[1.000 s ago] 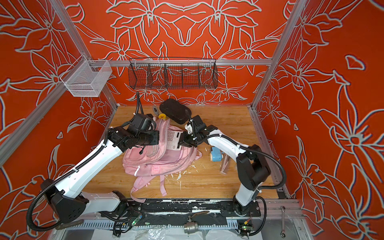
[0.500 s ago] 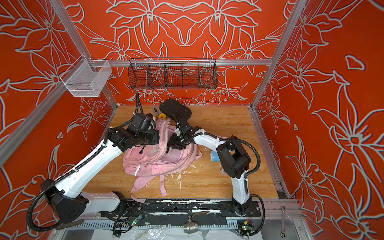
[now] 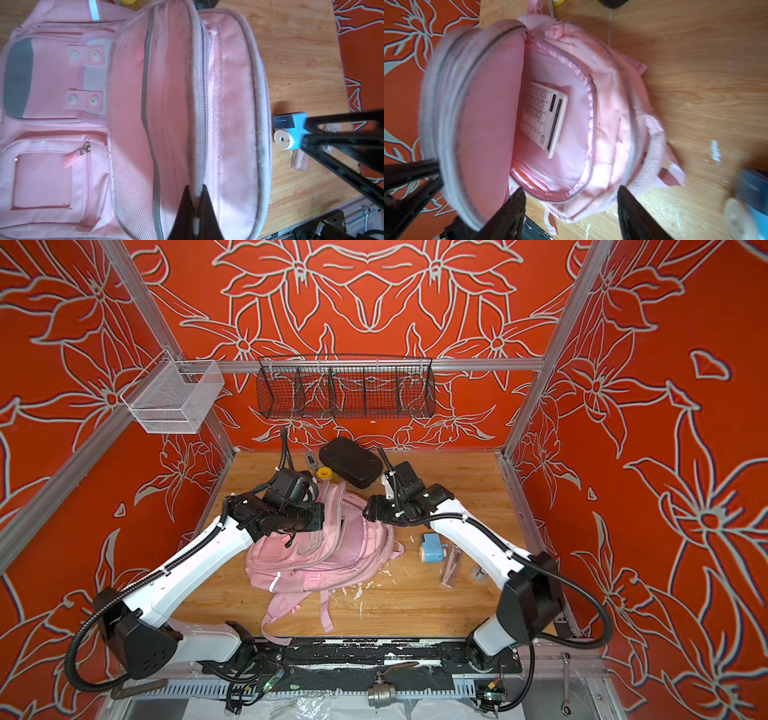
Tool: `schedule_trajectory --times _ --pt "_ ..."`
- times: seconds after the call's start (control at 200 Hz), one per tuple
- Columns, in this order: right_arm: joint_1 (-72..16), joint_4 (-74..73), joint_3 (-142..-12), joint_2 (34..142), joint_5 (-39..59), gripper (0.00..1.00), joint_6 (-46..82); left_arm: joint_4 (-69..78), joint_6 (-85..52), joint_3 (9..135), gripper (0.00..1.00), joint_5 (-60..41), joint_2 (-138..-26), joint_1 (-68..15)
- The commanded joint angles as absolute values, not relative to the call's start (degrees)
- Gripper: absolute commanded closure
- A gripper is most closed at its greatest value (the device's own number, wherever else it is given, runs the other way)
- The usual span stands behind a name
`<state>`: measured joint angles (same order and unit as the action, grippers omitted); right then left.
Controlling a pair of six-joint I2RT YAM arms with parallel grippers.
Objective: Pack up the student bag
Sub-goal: 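Release the calculator and move the right gripper to the blue sharpener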
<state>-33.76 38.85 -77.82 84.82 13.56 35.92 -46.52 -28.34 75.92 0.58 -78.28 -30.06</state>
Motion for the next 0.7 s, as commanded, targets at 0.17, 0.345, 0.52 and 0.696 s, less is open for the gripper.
schedule_trajectory --times 0.17,0.345,0.52,0.696 --pt "-23.39 56.79 -71.39 78.42 0.49 0.21 23.8 -42.67 -31.63 76.85 1.0 -3.2 -87.53 -31.81" --pt "-18.6 56.3 -66.15 78.85 -0.26 0.19 21.5 -47.17 -31.51 81.68 0.91 -5.85 -95.13 -33.37" --pt "-15.76 51.74 -64.51 82.51 1.84 0.18 18.03 -50.05 -30.78 85.98 0.56 -4.85 -98.29 -35.01" --pt "-14.94 48.22 -66.22 87.98 6.07 0.17 14.73 -52.55 -30.79 88.19 0.47 -3.98 -98.96 -36.27"
